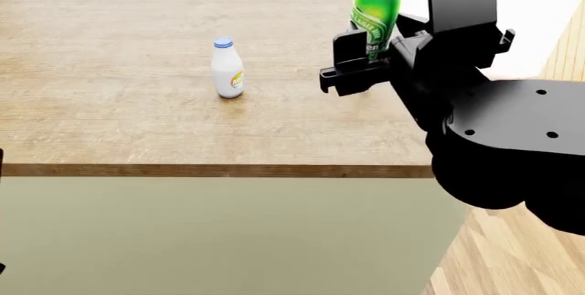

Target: Move the drinks to the dining counter.

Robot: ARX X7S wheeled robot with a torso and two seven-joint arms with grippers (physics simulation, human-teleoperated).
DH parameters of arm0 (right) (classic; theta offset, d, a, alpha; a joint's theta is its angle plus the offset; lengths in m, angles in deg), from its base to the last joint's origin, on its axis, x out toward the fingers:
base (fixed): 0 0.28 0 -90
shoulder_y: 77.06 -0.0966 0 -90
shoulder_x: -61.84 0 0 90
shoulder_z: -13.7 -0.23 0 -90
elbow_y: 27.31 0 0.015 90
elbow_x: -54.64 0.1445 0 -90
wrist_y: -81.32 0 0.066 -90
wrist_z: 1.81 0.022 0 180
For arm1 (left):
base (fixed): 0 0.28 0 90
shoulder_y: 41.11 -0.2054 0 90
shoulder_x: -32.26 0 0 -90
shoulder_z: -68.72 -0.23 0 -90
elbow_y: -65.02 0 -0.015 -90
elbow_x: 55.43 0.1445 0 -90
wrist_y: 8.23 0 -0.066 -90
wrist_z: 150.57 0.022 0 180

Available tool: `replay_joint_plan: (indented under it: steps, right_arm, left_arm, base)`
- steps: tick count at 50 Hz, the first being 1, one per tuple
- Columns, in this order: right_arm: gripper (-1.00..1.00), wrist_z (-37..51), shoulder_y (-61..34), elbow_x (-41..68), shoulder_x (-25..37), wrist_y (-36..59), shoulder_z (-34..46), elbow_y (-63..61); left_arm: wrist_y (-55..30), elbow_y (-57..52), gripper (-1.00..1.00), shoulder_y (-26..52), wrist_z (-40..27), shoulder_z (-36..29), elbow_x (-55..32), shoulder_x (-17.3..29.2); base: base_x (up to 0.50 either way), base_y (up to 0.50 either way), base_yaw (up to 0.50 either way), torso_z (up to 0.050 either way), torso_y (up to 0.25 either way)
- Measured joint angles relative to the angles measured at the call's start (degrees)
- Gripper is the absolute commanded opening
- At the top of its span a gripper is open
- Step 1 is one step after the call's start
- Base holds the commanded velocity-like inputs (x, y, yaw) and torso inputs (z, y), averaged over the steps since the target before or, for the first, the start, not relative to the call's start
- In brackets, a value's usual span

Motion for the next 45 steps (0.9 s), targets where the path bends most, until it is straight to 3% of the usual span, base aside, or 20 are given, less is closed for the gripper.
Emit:
replay_joint_plan:
  steps: [45]
  right_arm:
    - [-1.00, -18.2, -0.3, -12.0, -13.5, -5.3, 5.5, 25.4]
  left_arm:
    - [-2.5, 0.3, 1.00, -0.4, 1.7, -0.4, 2.3, -2.8]
  base:
    - [0.00, 0.00, 0.00, 0.000, 0.000]
